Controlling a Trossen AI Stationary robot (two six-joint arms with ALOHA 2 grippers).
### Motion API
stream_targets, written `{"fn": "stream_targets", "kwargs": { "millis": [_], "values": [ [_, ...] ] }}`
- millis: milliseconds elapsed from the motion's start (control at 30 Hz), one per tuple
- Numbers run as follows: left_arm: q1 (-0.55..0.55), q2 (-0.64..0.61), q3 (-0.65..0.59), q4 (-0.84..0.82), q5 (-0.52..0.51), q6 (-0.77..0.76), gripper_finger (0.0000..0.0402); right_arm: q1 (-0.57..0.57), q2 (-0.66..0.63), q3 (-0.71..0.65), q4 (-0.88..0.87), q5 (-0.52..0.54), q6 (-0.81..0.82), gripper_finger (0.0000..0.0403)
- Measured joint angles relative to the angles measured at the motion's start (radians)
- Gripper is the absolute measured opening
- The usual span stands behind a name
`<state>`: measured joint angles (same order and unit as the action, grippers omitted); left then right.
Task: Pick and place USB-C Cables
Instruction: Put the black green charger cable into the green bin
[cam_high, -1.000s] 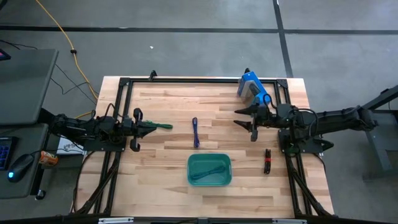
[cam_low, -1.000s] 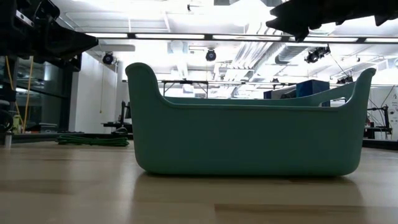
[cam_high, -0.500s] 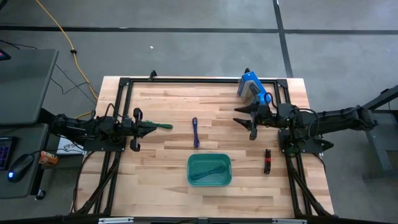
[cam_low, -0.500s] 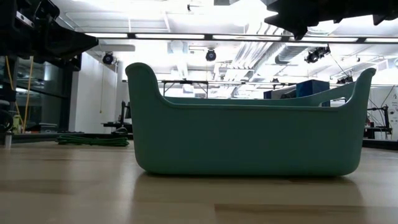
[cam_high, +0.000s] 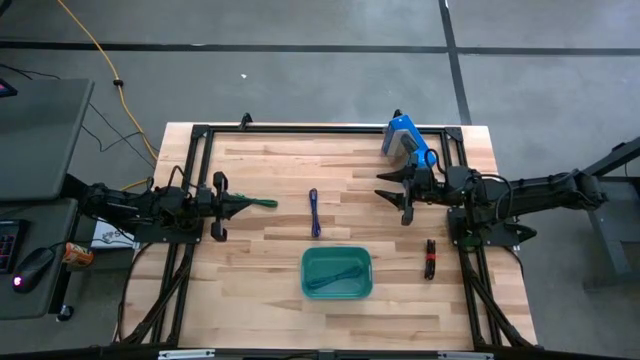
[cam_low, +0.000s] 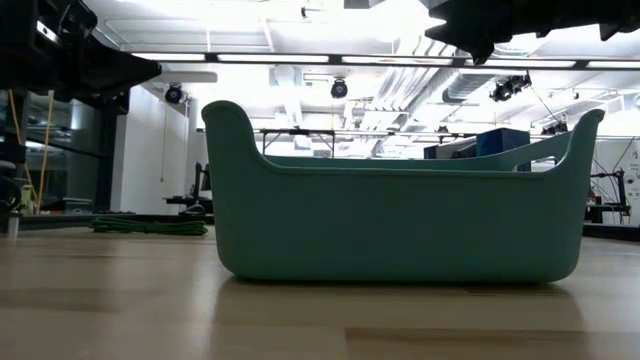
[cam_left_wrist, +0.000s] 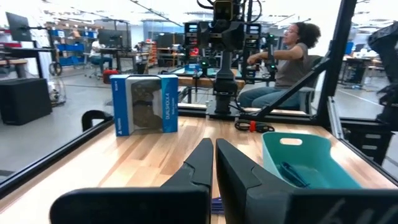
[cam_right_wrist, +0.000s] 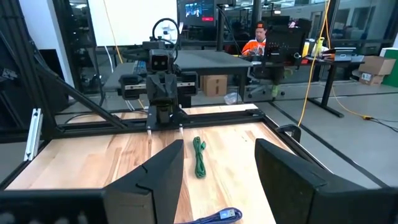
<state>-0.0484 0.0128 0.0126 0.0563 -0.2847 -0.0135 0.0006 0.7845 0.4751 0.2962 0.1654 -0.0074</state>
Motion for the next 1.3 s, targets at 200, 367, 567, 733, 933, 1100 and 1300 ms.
{"fn": "stream_targets", "kwargs": {
  "millis": [200, 367, 567, 733, 933, 1100, 1300],
  "values": [
    [0.0, 0.0, 0.0, -0.001, -0.019, 0.0, 0.0041, 0.0, 0.0, 0.0, 0.0, 0.0, 0.0, 0.019],
    [0.0, 0.0, 0.0, -0.002, -0.028, -0.017, 0.0107, 0.0, 0.0, 0.0, 0.0, 0.0, 0.0, 0.019],
    [0.0, 0.0, 0.0, -0.001, -0.052, -0.022, 0.0176, 0.0, 0.001, 0.0, -0.033, 0.0, 0.035, 0.019],
    [0.0, 0.0, 0.0, 0.0, -0.053, 0.015, 0.0194, 0.0, 0.001, 0.0, -0.077, 0.0, 0.032, 0.019],
    [0.0, 0.0, 0.0, 0.0, -0.053, 0.017, 0.0195, 0.0, 0.001, 0.0, -0.072, 0.0, 0.034, 0.0149],
    [0.0, 0.0, 0.0, 0.0, -0.052, 0.017, 0.0195, 0.0, 0.001, 0.0, -0.074, 0.034, 0.025, 0.0052],
    [0.0, 0.0, 0.0, 0.0, -0.052, -0.023, 0.0195, 0.0, 0.002, 0.0, -0.075, 0.103, 0.009, 0.0017]
  ]
}}
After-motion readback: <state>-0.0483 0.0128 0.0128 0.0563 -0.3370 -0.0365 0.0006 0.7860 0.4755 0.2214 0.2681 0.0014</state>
